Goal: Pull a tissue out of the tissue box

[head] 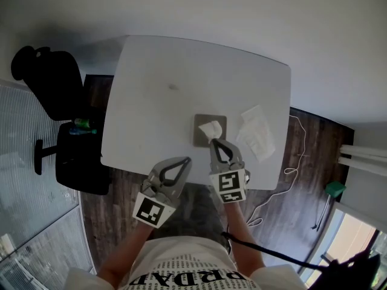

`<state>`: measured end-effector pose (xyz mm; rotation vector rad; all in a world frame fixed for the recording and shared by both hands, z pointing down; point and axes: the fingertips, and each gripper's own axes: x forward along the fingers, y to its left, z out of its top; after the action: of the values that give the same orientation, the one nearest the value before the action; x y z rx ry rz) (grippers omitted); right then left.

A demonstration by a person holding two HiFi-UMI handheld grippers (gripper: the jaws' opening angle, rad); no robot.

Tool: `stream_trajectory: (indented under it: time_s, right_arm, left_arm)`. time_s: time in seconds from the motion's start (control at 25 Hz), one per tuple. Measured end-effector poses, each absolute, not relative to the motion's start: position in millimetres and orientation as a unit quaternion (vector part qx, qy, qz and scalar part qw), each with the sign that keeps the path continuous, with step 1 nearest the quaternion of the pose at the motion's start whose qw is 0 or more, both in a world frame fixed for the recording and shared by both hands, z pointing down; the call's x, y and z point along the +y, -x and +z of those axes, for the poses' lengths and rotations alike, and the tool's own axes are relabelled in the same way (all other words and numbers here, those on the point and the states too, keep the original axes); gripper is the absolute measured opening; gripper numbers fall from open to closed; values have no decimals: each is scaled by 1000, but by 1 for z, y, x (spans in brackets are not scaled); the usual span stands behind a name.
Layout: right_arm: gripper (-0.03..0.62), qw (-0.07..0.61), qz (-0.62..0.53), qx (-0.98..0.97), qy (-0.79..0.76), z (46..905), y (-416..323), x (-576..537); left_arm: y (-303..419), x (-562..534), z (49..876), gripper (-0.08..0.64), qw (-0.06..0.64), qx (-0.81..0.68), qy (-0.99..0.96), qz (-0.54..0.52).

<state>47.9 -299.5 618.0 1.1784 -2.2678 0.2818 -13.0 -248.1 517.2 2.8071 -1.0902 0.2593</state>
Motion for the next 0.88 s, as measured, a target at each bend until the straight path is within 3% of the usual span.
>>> stream_trajectory:
  time_s: [0.88]
  right_arm:
    - [9,266,89,-852,-443,588,-52,-302]
  left_arm:
    - [-1,-247,499,-8,66,-367,-926,51]
